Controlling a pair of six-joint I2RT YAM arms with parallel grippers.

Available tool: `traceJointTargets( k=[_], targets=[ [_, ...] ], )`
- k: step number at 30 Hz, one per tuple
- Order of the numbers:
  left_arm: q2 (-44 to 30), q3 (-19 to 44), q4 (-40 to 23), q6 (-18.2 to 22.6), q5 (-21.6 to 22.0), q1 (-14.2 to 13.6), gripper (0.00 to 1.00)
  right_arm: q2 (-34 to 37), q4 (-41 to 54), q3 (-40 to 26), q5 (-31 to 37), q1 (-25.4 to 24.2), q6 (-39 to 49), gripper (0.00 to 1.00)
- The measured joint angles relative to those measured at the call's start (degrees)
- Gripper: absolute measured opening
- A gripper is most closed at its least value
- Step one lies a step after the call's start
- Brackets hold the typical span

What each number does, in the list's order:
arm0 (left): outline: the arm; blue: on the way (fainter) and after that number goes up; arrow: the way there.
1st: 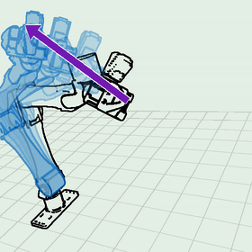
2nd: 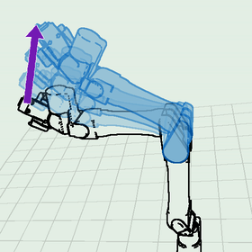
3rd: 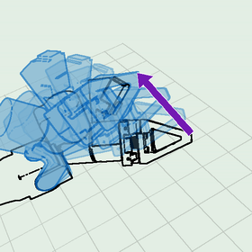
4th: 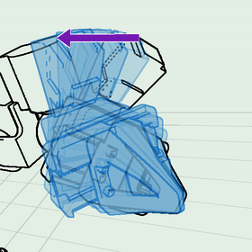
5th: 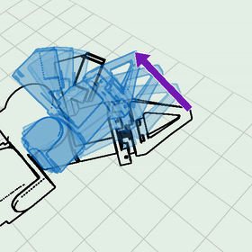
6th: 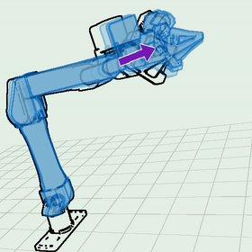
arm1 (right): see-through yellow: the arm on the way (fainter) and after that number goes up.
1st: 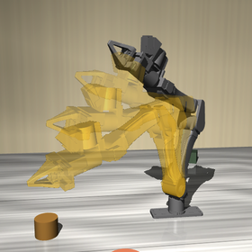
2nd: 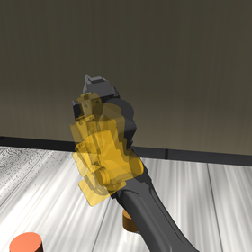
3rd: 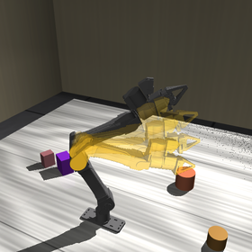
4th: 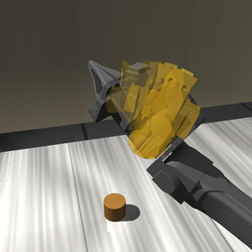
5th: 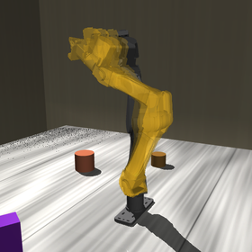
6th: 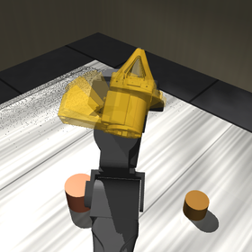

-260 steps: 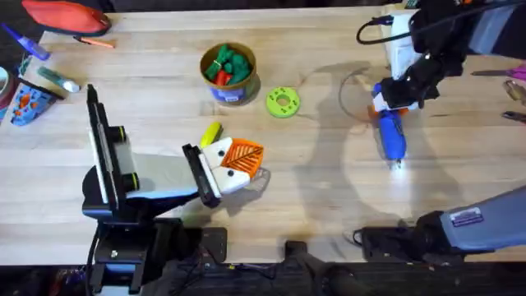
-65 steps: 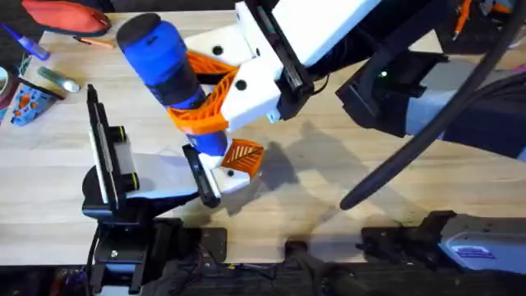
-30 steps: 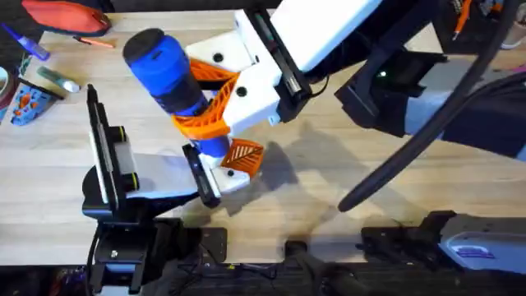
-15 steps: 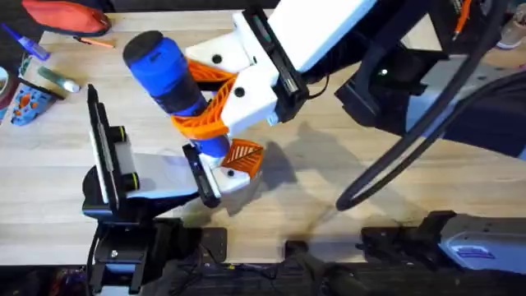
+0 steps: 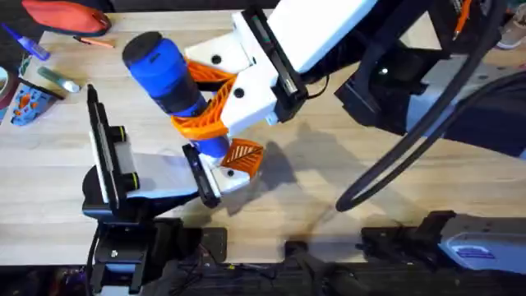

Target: Pick up the gripper from the table and insert it into the empty holder that is missing its gripper. Then pick up a screw, insert it into the mounting hole, and use the screwdriver to tighten it. Finally, clean up the table by picking up the vegetable and placing it into the bucket.

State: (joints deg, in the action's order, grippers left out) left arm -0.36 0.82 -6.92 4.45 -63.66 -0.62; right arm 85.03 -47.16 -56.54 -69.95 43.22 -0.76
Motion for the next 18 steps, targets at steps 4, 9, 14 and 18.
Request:
traceJointTargets(
  k=[4, 9, 14, 18],
  targets=[
    [0.00, 0.00, 0.00, 0.00, 0.00, 0.01, 0.016, 0.02, 0.19, -0.08, 0.01, 0.00, 0.12, 0.020],
    [0.04, 0.00, 0.02, 0.07, 0.02, 0.00, 0.016, 0.13, -3.25, -0.08, -0.41, 0.00, -1.24, 0.020],
    [0.07, 0.00, 0.02, 0.04, -0.02, 0.00, 0.016, 0.48, -6.35, -3.92, -0.50, -0.95, -7.12, 0.020],
    [0.06, 0.00, 0.02, 0.04, -0.02, 0.00, 0.016, 0.48, -5.98, -7.07, -1.22, -1.76, -8.85, 0.020]
  ],
)
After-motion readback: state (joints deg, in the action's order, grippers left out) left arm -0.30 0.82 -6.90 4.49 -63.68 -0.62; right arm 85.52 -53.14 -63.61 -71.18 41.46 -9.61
